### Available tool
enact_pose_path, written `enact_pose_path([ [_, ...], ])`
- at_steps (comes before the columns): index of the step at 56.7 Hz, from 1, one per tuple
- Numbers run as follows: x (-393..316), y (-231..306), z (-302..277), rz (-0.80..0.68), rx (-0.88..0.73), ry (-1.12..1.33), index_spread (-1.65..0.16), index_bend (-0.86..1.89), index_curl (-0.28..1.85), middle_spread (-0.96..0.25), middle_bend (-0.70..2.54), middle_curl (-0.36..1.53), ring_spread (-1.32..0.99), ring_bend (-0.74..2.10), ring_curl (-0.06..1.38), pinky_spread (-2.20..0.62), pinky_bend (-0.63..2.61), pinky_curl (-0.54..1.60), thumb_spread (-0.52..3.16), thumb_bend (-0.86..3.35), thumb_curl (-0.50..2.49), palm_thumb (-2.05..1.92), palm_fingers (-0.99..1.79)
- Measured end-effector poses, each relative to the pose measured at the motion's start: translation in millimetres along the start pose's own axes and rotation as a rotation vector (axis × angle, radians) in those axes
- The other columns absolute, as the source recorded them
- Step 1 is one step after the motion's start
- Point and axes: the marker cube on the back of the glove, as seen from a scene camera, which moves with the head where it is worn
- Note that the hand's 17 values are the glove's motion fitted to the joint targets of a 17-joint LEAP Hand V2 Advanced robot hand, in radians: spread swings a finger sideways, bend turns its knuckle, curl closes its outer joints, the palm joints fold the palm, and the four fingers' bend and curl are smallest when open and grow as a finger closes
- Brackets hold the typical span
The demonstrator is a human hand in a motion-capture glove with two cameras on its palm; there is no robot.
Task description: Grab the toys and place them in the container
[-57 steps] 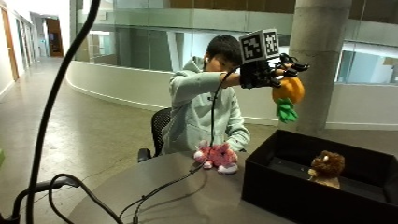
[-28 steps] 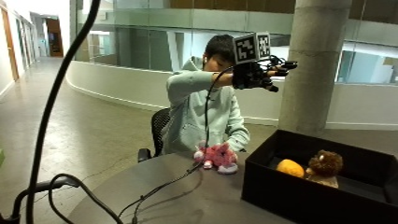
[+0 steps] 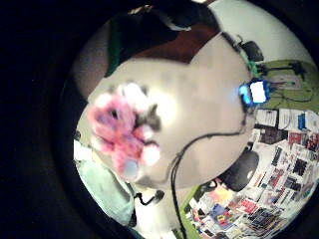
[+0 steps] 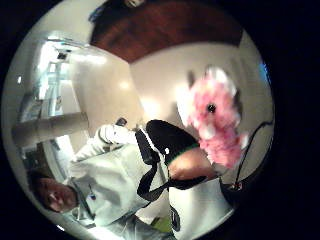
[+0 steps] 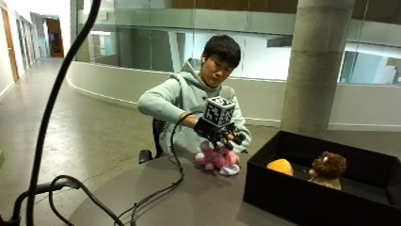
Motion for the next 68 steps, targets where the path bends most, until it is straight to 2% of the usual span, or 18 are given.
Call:
enact_pose_path([
  [8,-16,7,62,0.087,-0.044,0.016,-0.25,0.05,0.15,0.03,0.08,0.19,0.03,0.21,0.27,0.06,0.97,0.39,1.2,-0.03,0.34,-0.02,-0.25],
  [11,-38,16,82,0.082,-0.038,-0.007,-0.26,0.04,0.14,0.02,0.09,0.18,0.02,0.3,0.29,0.06,1.03,0.4,1.21,-0.03,0.33,-0.02,-0.18],
  [14,-61,26,95,0.078,-0.027,-0.061,-0.28,0.02,0.12,0.02,0.08,0.16,0.01,0.52,0.34,0.03,1.12,0.42,1.26,0.0,0.33,0.02,-0.02],
  [19,-68,22,95,0.069,0.021,-0.08,-0.3,0.07,0.1,0.02,0.17,0.18,-0.04,0.76,0.39,-0.08,1.2,0.42,1.39,0.09,0.35,0.17,0.19],
  [20,-71,22,95,0.066,0.035,-0.074,-0.3,0.07,0.09,0.01,0.19,0.18,-0.07,0.84,0.42,-0.13,1.26,0.43,1.42,0.14,0.36,0.24,0.35],
  [21,-71,21,94,0.061,0.048,-0.07,-0.3,0.07,0.08,0.01,0.18,0.18,-0.08,0.85,0.4,-0.16,1.26,0.42,1.44,0.15,0.37,0.26,0.36],
  [25,-17,-13,61,0.052,0.081,-0.103,-0.29,0.1,0.07,-0.02,0.24,0.21,-0.14,1.0,0.44,-0.27,1.29,0.41,1.51,0.23,0.4,0.38,0.65],
  [29,13,-33,45,0.054,0.093,-0.107,-0.29,0.13,0.08,-0.07,0.33,0.26,-0.19,1.07,0.48,-0.32,1.25,0.42,1.49,0.3,0.46,0.54,0.79],
  [35,-53,-4,77,-0.011,-0.027,-0.077,-0.29,0.16,0.08,-0.13,0.42,0.3,-0.24,1.13,0.51,-0.36,1.2,0.42,1.34,0.31,0.55,0.67,0.9],
  [38,-58,-2,77,-0.029,-0.107,-0.119,-0.29,0.17,0.08,-0.15,0.46,0.33,-0.25,1.15,0.53,-0.38,1.17,0.42,1.27,0.3,0.59,0.7,0.94],
  [45,-64,1,51,-0.066,-0.261,-0.139,-0.3,0.25,0.1,-0.2,0.57,0.39,-0.29,1.11,0.53,-0.39,1.08,0.41,1.08,0.27,0.68,0.74,1.01],
  [53,-67,-1,-6,-0.064,-0.298,-0.127,-0.32,0.33,0.14,-0.23,0.63,0.46,-0.31,1.08,0.54,-0.41,1.03,0.42,0.92,0.25,0.78,0.74,1.04],
  [61,13,-44,-94,-0.065,-0.246,-0.082,-0.34,0.38,0.16,-0.25,0.64,0.51,-0.32,1.08,0.55,-0.41,1.01,0.43,0.79,0.24,0.86,0.74,1.04],
  [68,-9,-55,-142,0.059,-0.098,-0.002,-0.35,0.4,0.18,-0.26,0.65,0.55,-0.32,1.09,0.56,-0.42,1.02,0.44,0.71,0.23,0.93,0.74,1.02],
])
